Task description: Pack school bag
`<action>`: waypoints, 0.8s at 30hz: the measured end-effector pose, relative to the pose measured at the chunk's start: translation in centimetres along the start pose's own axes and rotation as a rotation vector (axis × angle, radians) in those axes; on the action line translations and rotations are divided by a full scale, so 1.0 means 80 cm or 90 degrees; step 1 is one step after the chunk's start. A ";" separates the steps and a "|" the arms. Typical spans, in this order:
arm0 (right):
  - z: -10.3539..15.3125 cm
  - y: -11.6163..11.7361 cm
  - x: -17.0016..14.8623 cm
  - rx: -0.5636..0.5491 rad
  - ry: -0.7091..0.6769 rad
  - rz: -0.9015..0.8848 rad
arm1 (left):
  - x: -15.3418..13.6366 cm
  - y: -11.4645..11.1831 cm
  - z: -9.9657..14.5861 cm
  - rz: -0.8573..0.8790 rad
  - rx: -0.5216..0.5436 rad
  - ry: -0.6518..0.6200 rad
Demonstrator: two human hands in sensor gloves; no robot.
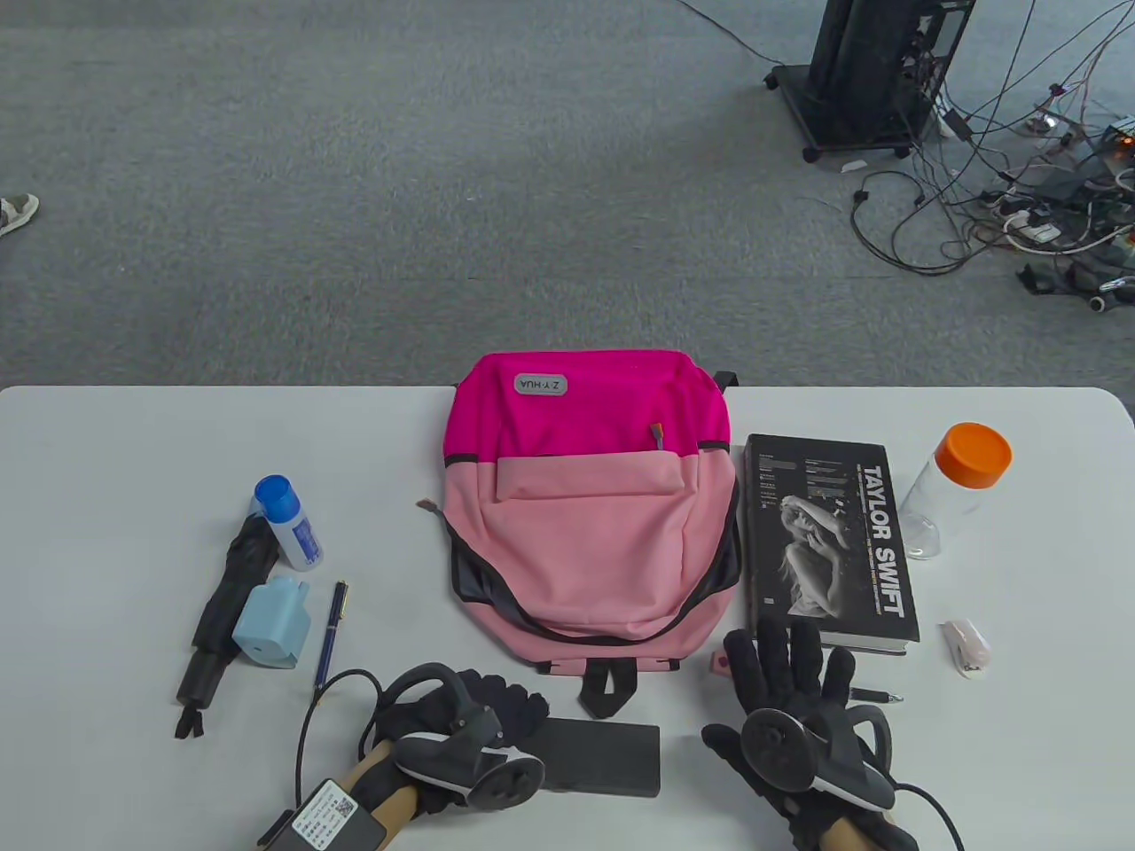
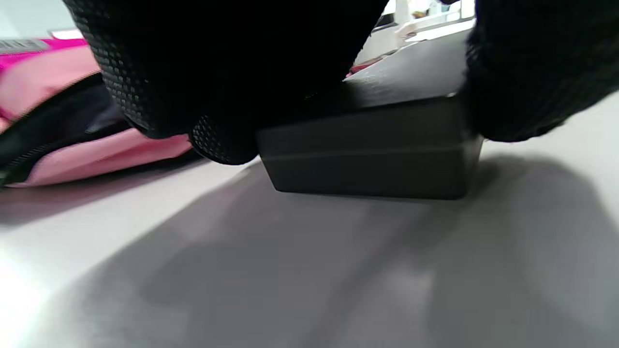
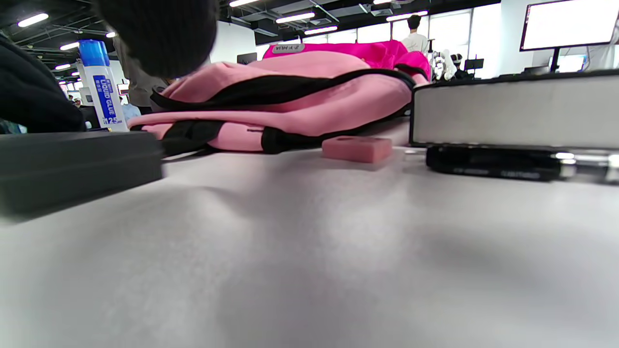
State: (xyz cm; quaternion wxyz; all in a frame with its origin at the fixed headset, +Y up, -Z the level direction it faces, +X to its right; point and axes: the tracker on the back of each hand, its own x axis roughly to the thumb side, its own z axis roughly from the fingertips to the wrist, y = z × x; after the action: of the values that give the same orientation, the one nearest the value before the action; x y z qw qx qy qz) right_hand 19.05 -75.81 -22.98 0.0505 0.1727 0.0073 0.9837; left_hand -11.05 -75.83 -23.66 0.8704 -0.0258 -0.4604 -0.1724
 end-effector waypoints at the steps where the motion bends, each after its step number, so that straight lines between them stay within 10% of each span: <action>1: -0.001 0.002 -0.001 0.006 0.003 -0.007 | 0.000 -0.001 0.000 -0.018 0.006 0.012; 12: -0.011 -0.052 0.028 -0.073 -0.051 0.024 | -0.003 -0.013 0.008 0.044 -0.100 0.160; 24: -0.051 -0.019 0.113 0.144 -0.199 0.120 | -0.004 -0.015 0.009 0.076 -0.037 0.136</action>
State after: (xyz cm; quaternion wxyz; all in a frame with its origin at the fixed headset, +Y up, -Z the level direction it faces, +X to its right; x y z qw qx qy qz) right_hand 9.38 -73.38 -23.82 -0.0606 0.3280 0.0934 0.9381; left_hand -12.19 -76.72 -23.66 0.9221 -0.0594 -0.3577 -0.1354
